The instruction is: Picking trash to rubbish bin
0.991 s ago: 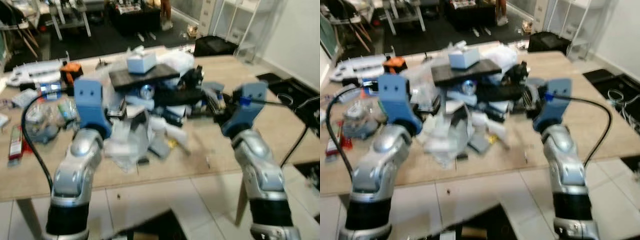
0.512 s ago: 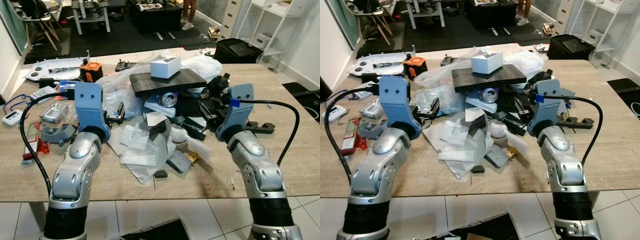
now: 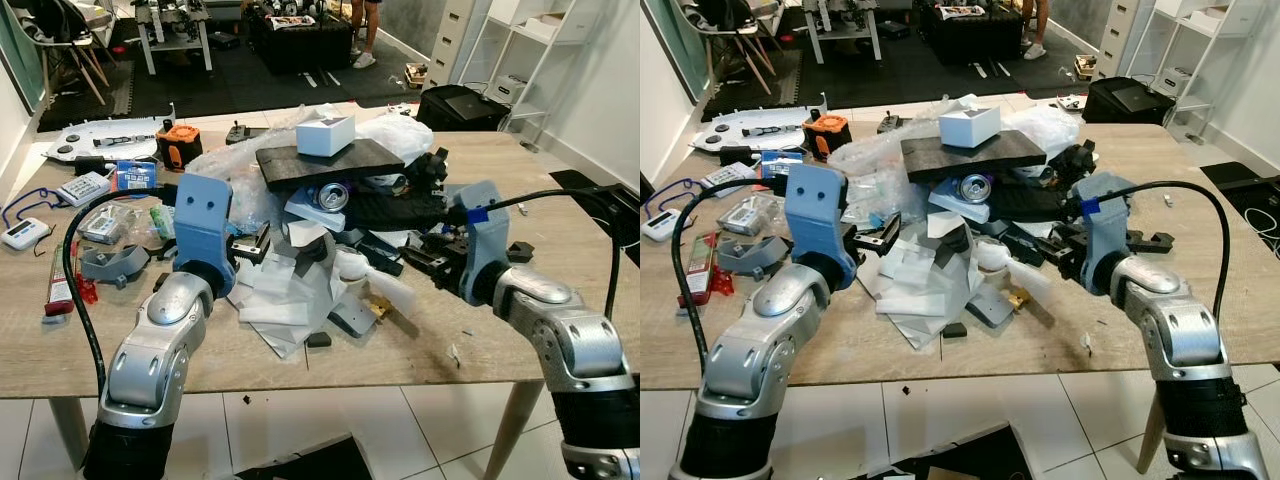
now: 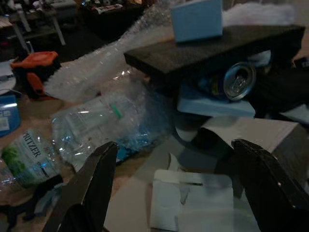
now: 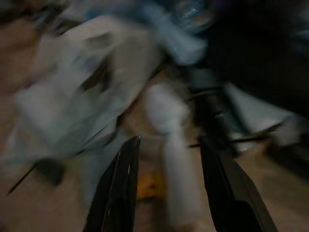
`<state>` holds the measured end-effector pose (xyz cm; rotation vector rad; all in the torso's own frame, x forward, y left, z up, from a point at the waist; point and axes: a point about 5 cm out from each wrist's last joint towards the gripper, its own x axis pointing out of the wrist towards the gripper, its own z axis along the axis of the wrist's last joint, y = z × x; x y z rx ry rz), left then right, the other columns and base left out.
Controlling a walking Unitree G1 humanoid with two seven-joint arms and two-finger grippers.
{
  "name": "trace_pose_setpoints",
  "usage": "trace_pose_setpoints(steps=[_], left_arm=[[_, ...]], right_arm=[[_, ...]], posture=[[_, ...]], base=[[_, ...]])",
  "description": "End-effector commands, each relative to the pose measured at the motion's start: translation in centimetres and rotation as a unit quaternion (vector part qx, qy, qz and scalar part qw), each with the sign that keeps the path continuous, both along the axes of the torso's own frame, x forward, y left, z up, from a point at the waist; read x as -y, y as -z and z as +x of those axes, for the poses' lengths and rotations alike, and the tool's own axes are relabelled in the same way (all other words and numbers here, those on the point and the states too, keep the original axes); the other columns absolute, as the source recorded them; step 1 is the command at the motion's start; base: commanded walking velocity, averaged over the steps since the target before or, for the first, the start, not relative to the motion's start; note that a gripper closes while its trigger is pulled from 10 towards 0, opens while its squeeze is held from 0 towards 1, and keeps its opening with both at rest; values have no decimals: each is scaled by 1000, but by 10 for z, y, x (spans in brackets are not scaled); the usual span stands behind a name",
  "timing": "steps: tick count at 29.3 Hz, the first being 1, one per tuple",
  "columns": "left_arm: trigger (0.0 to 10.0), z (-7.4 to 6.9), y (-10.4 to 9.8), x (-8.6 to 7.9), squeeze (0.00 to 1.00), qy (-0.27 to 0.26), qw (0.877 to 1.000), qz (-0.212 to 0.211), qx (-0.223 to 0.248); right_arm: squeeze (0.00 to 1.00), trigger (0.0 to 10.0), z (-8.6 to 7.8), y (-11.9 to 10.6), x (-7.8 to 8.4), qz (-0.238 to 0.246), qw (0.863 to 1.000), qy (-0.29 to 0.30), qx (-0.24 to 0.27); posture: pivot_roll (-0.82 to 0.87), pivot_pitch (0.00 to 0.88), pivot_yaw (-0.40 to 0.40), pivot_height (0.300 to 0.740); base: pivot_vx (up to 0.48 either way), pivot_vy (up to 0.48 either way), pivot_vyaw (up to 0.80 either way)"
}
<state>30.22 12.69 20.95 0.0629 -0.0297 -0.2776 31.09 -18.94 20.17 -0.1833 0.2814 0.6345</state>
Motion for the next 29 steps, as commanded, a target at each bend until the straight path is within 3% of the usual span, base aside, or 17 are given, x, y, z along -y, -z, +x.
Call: trace_pose_setpoints(steps=[1,2,3,4,5,6,8,9,11,16,20,25,26,29], left_arm=[[10000,-2,3,1,0,14,1000,21,-10],[10000,-2,3,1,0,14,1000,21,-10],[10000,-3,5,2,0,35,999,35,-13],[10000,-3,5,2,0,35,999,35,-13],[10000,-6,6,6,0,70,996,57,-12],[10000,-6,6,6,0,70,996,57,-12],[10000,-15,11,14,0,172,977,129,-4],[10000,-15,11,14,0,172,977,129,-4],[10000,-22,18,19,0,236,955,180,-4],[10000,-24,18,25,0,253,952,175,-2],[10000,-32,20,37,0,296,938,182,-4],[10000,-35,22,43,0,315,933,172,-7],[10000,-36,23,44,0,323,932,165,-9],[10000,-37,23,45,0,328,931,160,-10]], right_arm=[[94,10000,-8,4,-8,-5,998,-53,-33],[94,10000,-8,4,-8,-5,998,-53,-33],[965,10000,-8,3,-12,8,996,-74,-48],[965,10000,-8,3,-12,8,996,-74,-48],[1000,10000,-8,3,-16,21,994,-92,-58],[1000,10000,-8,3,-16,21,994,-92,-58],[1000,10000,-8,9,-27,12,987,-139,-82],[1000,10000,-8,9,-27,12,987,-139,-82],[1000,10000,-6,19,-34,-34,981,-167,-98],[1000,10000,-3,24,-39,-62,977,-178,-100],[1000,10000,6,33,-48,-102,972,-184,-105],[1000,10000,14,39,-50,-138,972,-166,-91],[333,10000,15,40,-50,-138,972,-164,-91],[333,10000,16,40,-51,-137,972,-165,-92]], posture=[[186,99,5,740],[186,99,5,740],[186,99,5,740],[186,99,5,740],[186,94,3,740],[186,94,3,740],[187,90,0,740],[187,90,0,740],[188,85,-3,740],[188,85,-3,740],[190,61,-3,740],[191,51,-5,740],[191,51,-5,740],[191,51,-5,740]], base=[[0,0,0],[0,0,0],[0,0,0],[0,0,0],[0,0,0],[0,0,0],[0,0,0],[0,0,0],[0,0,0],[0,0,0],[0,0,0],[0,0,0],[0,0,0],[0,0,0]])
